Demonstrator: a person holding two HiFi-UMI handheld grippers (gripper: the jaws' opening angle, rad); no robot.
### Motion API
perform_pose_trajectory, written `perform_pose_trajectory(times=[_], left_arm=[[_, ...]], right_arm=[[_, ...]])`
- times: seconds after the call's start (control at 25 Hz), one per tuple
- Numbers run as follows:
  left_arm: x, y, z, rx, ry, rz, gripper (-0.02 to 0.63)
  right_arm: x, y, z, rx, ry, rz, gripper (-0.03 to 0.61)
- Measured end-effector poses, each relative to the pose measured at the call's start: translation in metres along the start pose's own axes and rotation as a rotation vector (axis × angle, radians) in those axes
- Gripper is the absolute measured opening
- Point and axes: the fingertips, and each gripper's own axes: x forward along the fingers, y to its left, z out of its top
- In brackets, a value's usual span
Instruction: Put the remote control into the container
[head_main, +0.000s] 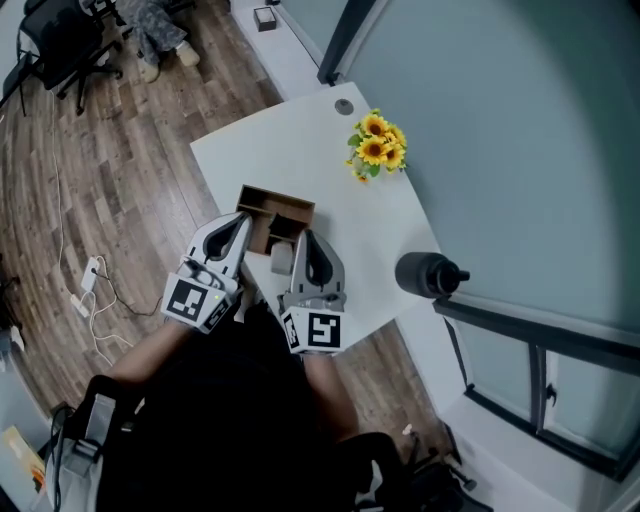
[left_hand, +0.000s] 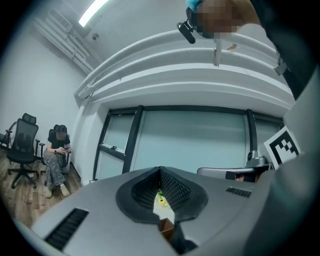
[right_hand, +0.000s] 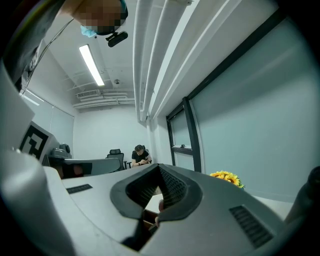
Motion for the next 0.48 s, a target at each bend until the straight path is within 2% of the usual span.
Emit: perform_pose_trajectory(times=[0.48], left_arm=[[0.0007, 0.0008, 0.0002, -0.001, 0.010, -0.003, 0.008]], right_arm=[[0.0022, -0.0016, 0.0088, 0.021, -0.024, -0.002, 0.003]])
